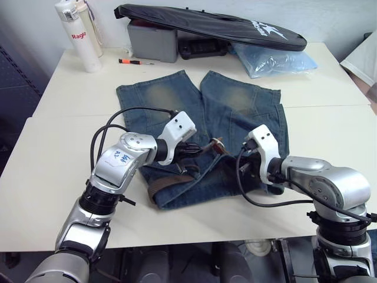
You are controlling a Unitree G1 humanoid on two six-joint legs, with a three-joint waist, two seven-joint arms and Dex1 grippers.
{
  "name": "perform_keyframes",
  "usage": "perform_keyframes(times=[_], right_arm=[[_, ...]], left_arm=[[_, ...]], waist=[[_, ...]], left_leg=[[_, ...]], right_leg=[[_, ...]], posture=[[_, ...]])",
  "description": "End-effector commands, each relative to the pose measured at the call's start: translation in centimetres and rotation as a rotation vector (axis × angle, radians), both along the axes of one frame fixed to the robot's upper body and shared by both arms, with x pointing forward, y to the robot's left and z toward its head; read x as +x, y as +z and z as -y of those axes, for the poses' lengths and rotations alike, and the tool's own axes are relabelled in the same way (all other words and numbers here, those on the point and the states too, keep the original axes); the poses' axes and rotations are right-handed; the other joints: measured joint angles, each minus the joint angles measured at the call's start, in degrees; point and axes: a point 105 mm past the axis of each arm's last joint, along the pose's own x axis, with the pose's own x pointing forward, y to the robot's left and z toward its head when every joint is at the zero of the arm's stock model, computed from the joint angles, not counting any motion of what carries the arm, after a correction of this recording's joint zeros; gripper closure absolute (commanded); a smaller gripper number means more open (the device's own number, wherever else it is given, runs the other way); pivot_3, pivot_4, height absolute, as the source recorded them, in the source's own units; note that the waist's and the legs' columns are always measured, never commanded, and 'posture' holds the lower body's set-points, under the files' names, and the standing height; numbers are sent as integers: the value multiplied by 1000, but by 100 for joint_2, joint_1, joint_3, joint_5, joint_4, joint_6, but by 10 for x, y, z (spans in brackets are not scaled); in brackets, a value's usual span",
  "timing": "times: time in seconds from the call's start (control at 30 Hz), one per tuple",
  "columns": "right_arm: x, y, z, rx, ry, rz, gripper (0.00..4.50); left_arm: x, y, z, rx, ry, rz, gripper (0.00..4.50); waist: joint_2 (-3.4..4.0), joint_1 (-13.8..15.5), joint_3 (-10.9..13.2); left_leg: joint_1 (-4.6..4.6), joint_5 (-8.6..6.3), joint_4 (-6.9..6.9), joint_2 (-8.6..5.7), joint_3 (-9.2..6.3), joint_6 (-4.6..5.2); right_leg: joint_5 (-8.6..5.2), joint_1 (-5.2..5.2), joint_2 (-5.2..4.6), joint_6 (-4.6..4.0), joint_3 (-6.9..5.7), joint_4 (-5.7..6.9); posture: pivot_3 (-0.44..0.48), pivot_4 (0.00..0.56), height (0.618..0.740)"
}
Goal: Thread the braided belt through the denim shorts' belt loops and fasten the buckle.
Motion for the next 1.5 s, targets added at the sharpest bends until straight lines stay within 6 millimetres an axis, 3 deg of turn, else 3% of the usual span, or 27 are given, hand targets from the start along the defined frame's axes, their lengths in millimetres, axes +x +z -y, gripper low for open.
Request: perform_keyframes(times=[0.03, 0.2, 0.3, 0.43, 0.5, 0.57, 0.6, 0.67, 0.77, 0.8, 0.93, 1.03, 1.27, 1.37, 1.5], right_arm=[[-18, 10, -29, -38, 213, 108, 4463], [-27, 10, -36, -114, 363, 192, 4463], [-28, 8, -33, -195, 435, 250, 4463], [-30, 14, -25, -172, 477, 249, 4463], [-31, 26, -16, -200, 510, 276, 3521], [-30, 43, -9, -195, 532, 299, 3052], [-30, 52, -5, -190, 539, 308, 2423], [-28, 62, 0, -196, 547, 327, 1695], [-13, 80, 5, -223, 529, 405, 214], [-8, 83, 6, -239, 518, 432, 67], [17, 76, 11, -454, 566, 540, 67], [29, 55, 13, -594, 666, 517, 67], [41, 38, 6, -627, 738, 526, 67], [46, 39, 3, -617, 726, 548, 795], [48, 41, 3, -605, 719, 563, 2694]], left_arm=[[-6, 13, 21, -25, -73, 41, 4500], [-6, 14, 30, -27, -92, 49, 4500], [-4, 11, 29, -9, -91, 56, 4500], [-4, 8, 27, -3, -91, 51, 4500], [-6, 5, 25, 7, -92, 46, 4500], [-6, 2, 23, 20, -90, 38, 4500], [-6, 0, 22, 29, -84, 35, 4500], [-6, -2, 20, 44, -86, 31, 4500], [-10, -1, 21, 56, -116, 41, 4500], [-10, -1, 22, 58, -123, 45, 4500], [-16, 4, 24, 48, -172, 68, 4500], [-14, 5, 22, 49, -175, 91, 4500], [-14, 7, 21, 38, -186, 107, 4500], [-14, 5, 20, 30, -181, 96, 4500], [-11, 5, 16, 29, -167, 98, 4500]], waist=[[0, 0, 0], [0, 0, 0], [0, -5, 0], [-1, 3, 1], [-1, 9, 1], [-1, 11, 1], [0, 10, 1], [-1, 10, 2], [-1, 10, 2], [0, 10, 2], [0, 1, 2], [-1, 4, 2], [0, 1, 2], [0, -2, 2], [0, 11, 2]], left_leg=[[-1, 0, 0, 0, 1, 0], [-1, 0, -1, -1, 0, 0], [0, 0, -1, -1, 1, 1], [-1, 0, -1, -1, 1, 0], [-1, 0, -1, -1, 1, 0], [-1, 0, -1, -1, 1, 0], [-1, 0, -1, -1, 1, 0], [-1, 0, 0, -1, 1, 1], [1, 0, -1, 0, 0, 0], [1, 0, -1, 0, 1, 1], [0, 0, 0, -1, 3, 0], [-1, 0, -2, -1, 3, 0], [-3, 1, -1, -1, 5, -2], [-2, 2, -1, 0, 5, -3], [-4, 2, -1, -1, 4, -3]], right_leg=[[0, -1, 0, 0, 0, 0], [0, 0, 0, 0, 0, -5], [0, 0, 0, 0, 0, -6], [0, 0, 0, 0, 0, -7], [0, 0, -1, 0, 0, -7], [0, 0, 0, 0, 0, -9], [0, 1, -1, 0, -1, -10], [0, 1, -1, 1, 0, -10], [0, 3, 0, 0, -1, -11], [0, 3, -1, 0, -1, -10], [0, 2, -1, 0, 0, -13], [0, 1, -1, 0, 0, -15], [1, 0, -1, 1, -1, -17], [1, 1, -1, 1, -1, -17], [1, 1, -1, 1, -2, -18]], posture=[[0, 150, 740], [0, 150, 740], [0, 150, 740], [0, 150, 740], [0, 150, 740], [0, 150, 740], [0, 150, 740], [0, 150, 740], [0, 150, 740], [0, 150, 740], [0, 150, 740], [0, 150, 740], [0, 150, 740], [0, 150, 740], [0, 150, 740]])
